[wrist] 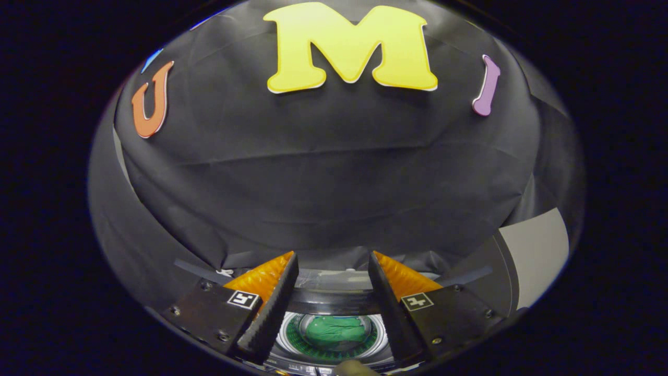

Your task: Put the clothes into the washing machine and then close the washing machine lid.

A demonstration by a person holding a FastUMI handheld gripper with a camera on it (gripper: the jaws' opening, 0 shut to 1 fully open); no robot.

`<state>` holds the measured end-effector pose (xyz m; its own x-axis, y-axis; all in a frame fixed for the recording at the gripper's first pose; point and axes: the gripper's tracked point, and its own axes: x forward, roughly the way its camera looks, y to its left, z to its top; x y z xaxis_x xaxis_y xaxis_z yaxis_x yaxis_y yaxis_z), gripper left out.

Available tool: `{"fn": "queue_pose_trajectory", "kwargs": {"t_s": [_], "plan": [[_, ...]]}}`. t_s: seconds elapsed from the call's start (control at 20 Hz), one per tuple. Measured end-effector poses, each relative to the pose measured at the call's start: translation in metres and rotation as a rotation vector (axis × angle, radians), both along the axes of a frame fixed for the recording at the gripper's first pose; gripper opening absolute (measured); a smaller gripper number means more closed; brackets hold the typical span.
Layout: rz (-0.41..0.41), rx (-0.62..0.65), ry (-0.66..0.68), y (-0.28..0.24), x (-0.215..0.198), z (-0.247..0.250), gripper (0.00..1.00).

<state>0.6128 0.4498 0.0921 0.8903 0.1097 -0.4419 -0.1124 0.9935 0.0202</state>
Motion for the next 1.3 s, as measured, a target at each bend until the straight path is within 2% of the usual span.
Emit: {"fn": "queue_pose_trajectory", "kwargs": {"t_s": [0.7, 1.3], "plan": [[0.017, -0.002, -0.011, -0.003, -0.048, -0.023, 0.85], [0.058, -0.026, 0.079, -0.003, -0.101, -0.068, 0.82]]}}
